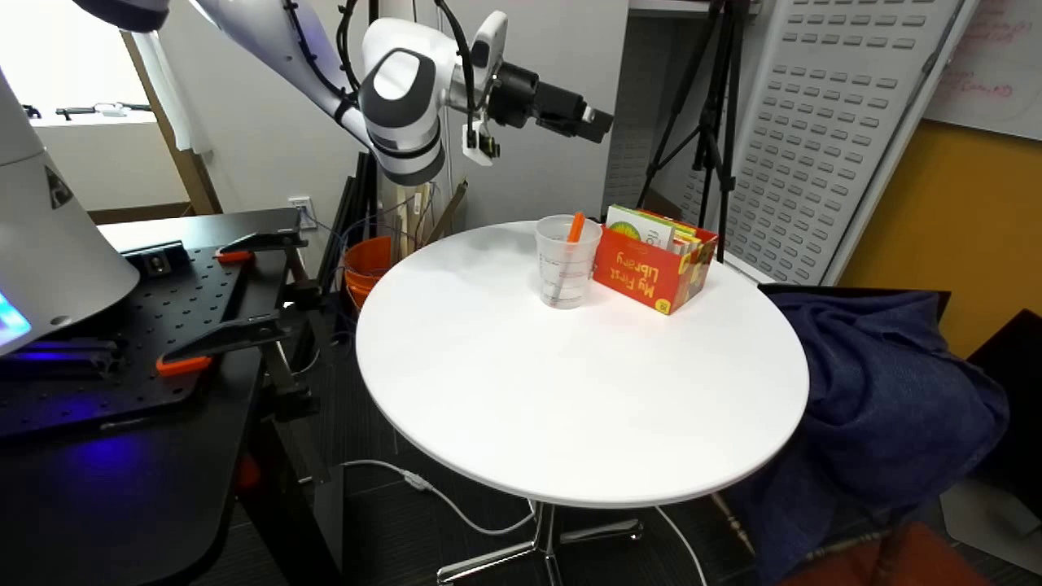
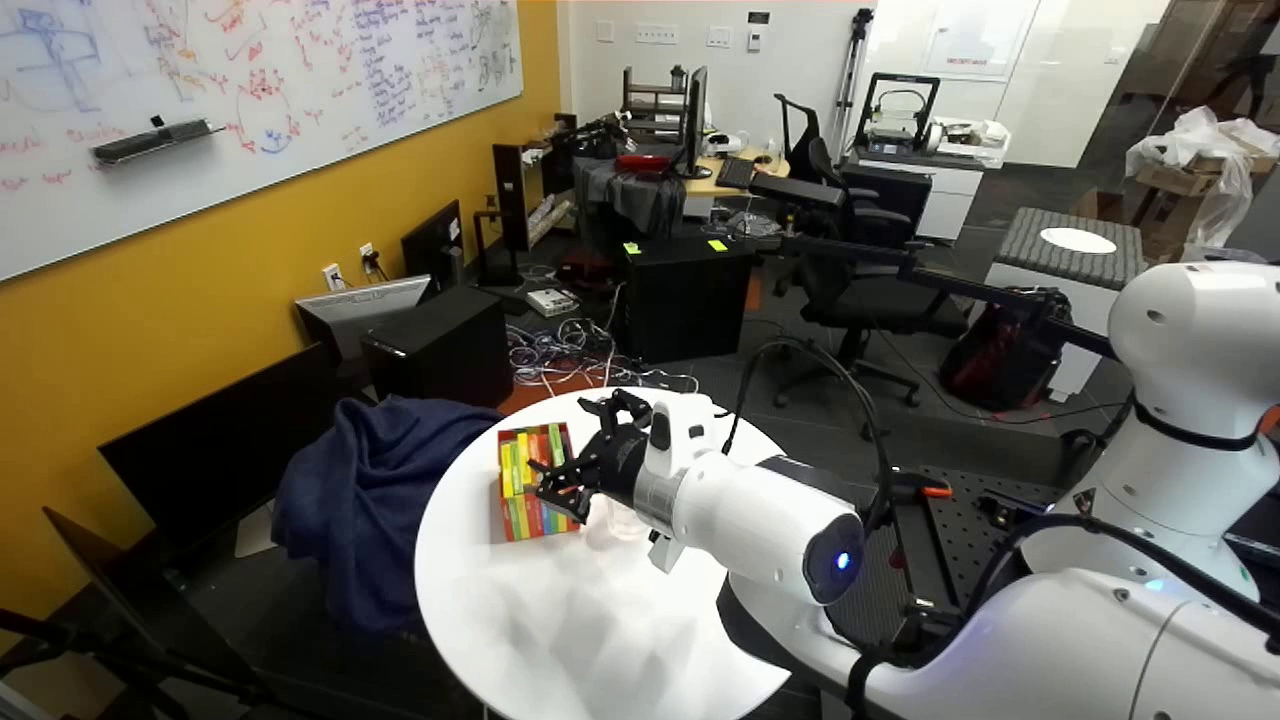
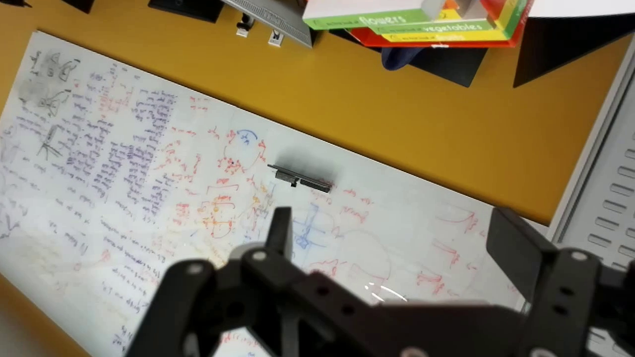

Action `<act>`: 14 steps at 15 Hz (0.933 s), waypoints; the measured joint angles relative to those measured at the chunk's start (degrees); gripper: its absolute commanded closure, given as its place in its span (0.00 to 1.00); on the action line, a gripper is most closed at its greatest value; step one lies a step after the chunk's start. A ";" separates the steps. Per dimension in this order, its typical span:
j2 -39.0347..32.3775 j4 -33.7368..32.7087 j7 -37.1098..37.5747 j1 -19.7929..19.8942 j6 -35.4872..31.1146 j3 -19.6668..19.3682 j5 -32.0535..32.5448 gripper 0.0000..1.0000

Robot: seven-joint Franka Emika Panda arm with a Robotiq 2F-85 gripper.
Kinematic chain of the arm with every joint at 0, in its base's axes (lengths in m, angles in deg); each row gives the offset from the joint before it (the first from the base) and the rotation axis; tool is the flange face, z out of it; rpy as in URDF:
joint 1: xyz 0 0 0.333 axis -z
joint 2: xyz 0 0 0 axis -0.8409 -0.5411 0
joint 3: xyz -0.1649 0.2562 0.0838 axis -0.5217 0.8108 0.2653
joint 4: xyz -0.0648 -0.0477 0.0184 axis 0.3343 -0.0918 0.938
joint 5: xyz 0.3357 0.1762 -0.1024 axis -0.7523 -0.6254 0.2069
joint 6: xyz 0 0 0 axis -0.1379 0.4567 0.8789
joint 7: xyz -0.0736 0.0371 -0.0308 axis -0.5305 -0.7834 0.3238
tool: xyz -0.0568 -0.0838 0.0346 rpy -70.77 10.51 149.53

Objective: Pick up the pen and put it in the cup

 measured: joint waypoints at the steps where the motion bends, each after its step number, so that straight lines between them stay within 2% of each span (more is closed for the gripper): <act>1: 0.00 -0.40 1.12 -0.40 -0.01 -0.27 0.30 0.00; 6: 0.01 -3.53 7.75 -2.72 -0.01 -2.83 3.91 0.00; 14: 0.00 -11.28 20.44 -2.93 -0.01 -7.01 14.26 0.00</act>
